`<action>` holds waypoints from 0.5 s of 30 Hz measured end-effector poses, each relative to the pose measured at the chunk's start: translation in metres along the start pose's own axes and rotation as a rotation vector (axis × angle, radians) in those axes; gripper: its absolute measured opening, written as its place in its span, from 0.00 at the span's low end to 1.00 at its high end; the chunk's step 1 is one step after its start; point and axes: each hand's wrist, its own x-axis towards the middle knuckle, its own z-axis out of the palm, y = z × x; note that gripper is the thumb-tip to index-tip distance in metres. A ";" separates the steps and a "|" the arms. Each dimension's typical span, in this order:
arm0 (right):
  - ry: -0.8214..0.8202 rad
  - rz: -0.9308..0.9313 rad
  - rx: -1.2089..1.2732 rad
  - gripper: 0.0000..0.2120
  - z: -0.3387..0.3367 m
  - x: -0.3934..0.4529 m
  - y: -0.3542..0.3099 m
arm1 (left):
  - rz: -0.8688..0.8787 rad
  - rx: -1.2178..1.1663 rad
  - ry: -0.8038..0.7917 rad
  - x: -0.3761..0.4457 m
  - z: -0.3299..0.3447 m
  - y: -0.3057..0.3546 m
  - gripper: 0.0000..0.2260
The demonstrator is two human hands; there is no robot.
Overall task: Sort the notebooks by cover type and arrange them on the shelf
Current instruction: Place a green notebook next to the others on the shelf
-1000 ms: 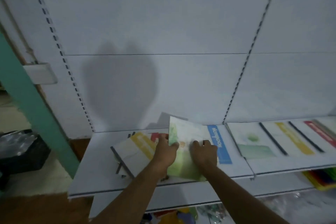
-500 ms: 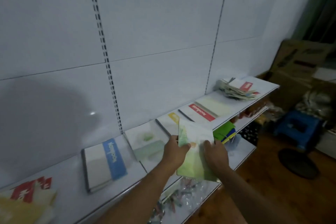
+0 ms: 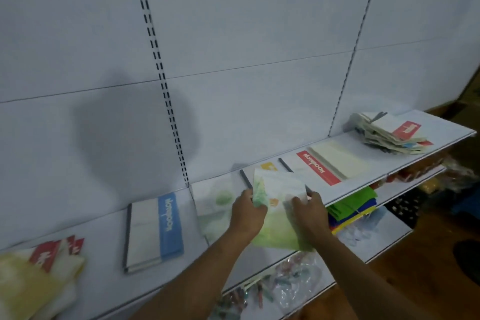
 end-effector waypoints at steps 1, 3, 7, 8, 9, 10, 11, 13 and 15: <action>-0.047 0.028 0.015 0.23 0.012 0.001 -0.011 | -0.018 0.021 0.026 0.009 -0.010 -0.006 0.18; -0.107 0.012 0.024 0.23 0.038 0.012 -0.028 | -0.043 0.065 0.070 0.030 -0.031 -0.019 0.18; -0.260 -0.077 -0.060 0.24 0.085 0.030 -0.051 | -0.125 0.096 0.069 0.059 -0.064 -0.044 0.17; -0.291 -0.086 -0.095 0.23 0.096 0.033 -0.054 | -0.152 0.100 0.052 0.064 -0.070 -0.051 0.17; -0.321 -0.101 -0.131 0.22 0.106 0.035 -0.057 | -0.177 0.105 0.038 0.068 -0.076 -0.059 0.18; -0.343 -0.119 -0.165 0.21 0.114 0.036 -0.060 | -0.198 0.099 0.027 0.072 -0.080 -0.067 0.18; -0.357 -0.136 -0.192 0.20 0.124 0.038 -0.062 | -0.220 0.086 0.022 0.075 -0.084 -0.075 0.18; -0.383 -0.148 -0.212 0.20 0.141 0.044 -0.063 | -0.262 0.075 0.028 0.083 -0.088 -0.088 0.19; -0.410 -0.135 -0.228 0.20 0.154 0.049 -0.064 | -0.296 0.091 0.053 0.093 -0.086 -0.097 0.27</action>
